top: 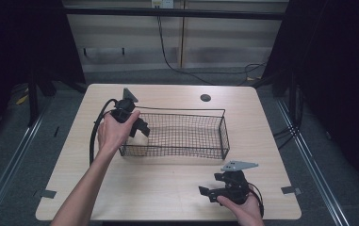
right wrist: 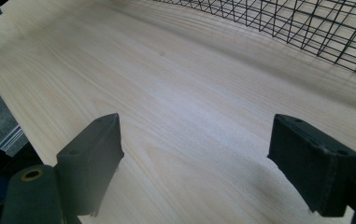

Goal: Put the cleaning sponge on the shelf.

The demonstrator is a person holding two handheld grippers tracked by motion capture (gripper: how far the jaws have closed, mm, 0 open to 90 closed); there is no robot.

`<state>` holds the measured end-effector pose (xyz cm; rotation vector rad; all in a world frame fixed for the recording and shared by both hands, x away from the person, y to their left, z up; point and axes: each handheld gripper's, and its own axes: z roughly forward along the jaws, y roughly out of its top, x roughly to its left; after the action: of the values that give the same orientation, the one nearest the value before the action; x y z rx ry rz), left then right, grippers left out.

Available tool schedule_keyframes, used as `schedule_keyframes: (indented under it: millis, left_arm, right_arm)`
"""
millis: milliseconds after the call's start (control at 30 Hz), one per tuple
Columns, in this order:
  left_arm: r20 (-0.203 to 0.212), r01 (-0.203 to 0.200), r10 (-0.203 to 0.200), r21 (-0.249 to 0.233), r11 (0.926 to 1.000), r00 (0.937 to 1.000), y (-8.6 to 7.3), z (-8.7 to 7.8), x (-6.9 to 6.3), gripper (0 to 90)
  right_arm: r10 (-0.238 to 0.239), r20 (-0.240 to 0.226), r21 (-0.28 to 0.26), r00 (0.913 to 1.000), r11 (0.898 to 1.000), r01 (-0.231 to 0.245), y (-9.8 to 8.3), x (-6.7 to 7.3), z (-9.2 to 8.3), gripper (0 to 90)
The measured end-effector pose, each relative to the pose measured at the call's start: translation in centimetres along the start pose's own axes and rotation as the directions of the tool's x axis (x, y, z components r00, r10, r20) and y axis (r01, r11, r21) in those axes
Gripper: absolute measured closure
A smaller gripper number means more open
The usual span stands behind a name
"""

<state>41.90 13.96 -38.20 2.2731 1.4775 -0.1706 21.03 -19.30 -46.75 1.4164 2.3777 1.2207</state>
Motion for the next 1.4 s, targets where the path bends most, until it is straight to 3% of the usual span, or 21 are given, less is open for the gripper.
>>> schedule_keyframes:
  millis: [133, 333, 633, 733, 933, 1100, 1167, 1233, 1300, 1333, 1400]
  left_arm:
    - [0.039, -0.061, 0.061, -0.022, 0.9979, 0.9973, -0.4, -0.6, -0.3, 21.4]
    - [0.035, -0.117, 0.119, -0.041, 0.9923, 0.9923, -1.0, -1.6, -0.6, 21.6]
    - [0.050, -0.192, 0.196, -0.078, 0.9783, 0.9792, -2.5, -2.8, -0.6, 21.5]
    - [0.080, -0.225, 0.234, -0.104, 0.9687, 0.9689, -3.1, -3.1, -0.2, 21.4]
    - [0.107, -0.223, 0.241, -0.157, 0.9621, 0.9646, -4.7, -3.6, 0.4, 21.4]
    - [0.119, -0.254, 0.280, -0.192, 0.9478, 0.9527, -6.0, -4.0, 0.9, 18.5]
    - [0.113, -0.255, 0.280, -0.197, 0.9466, 0.9532, -6.6, -4.2, 1.0, 19.2]
    - [0.118, -0.262, 0.290, -0.209, 0.9422, 0.9496, -7.3, -4.3, 1.2, 20.6]
    - [0.122, -0.260, 0.293, -0.232, 0.9375, 0.9483, -7.8, -4.4, 1.3, 20.5]
    - [0.120, -0.250, 0.286, -0.249, 0.9358, 0.9507, -8.1, -4.5, 1.3, 20.5]
    - [0.122, -0.256, 0.295, -0.263, 0.9303, 0.9478, -8.7, -4.7, 1.5, 20.5]
  right_arm:
    - [0.000, 0.000, -0.002, 1.0000, 1.000, 0.000, 0.0, 0.0, 0.0, 16.8]
    - [0.002, 0.001, -0.001, 1.0000, 1.000, -0.002, 0.0, 0.0, 0.0, 16.8]
    - [0.004, 0.003, -0.001, 1.0000, 1.000, -0.004, 0.0, 0.0, 0.0, 16.8]
    - [0.007, 0.003, 0.000, 1.0000, 1.000, -0.007, 0.0, -0.1, 0.0, 16.8]
    - [0.008, 0.005, 0.000, 1.0000, 1.000, -0.008, 0.0, -0.1, 0.0, 16.8]
    - [0.012, 0.008, 0.000, 0.9999, 1.000, -0.012, 0.0, -0.1, 0.0, 16.8]
    - [0.011, 0.009, 0.000, 0.9999, 1.000, -0.011, 0.0, -0.1, 0.0, 16.8]
    - [0.011, 0.009, 0.000, 0.9999, 1.000, -0.011, 0.0, -0.1, 0.0, 16.8]
    - [0.011, 0.010, 0.000, 0.9999, 1.000, -0.011, 0.0, -0.1, 0.0, 16.8]
    - [0.011, 0.010, 0.001, 0.9999, 1.000, -0.011, 0.0, -0.1, 0.0, 16.8]
    - [0.012, 0.010, 0.000, 0.9999, 1.000, -0.012, 0.0, -0.1, 0.0, 16.8]
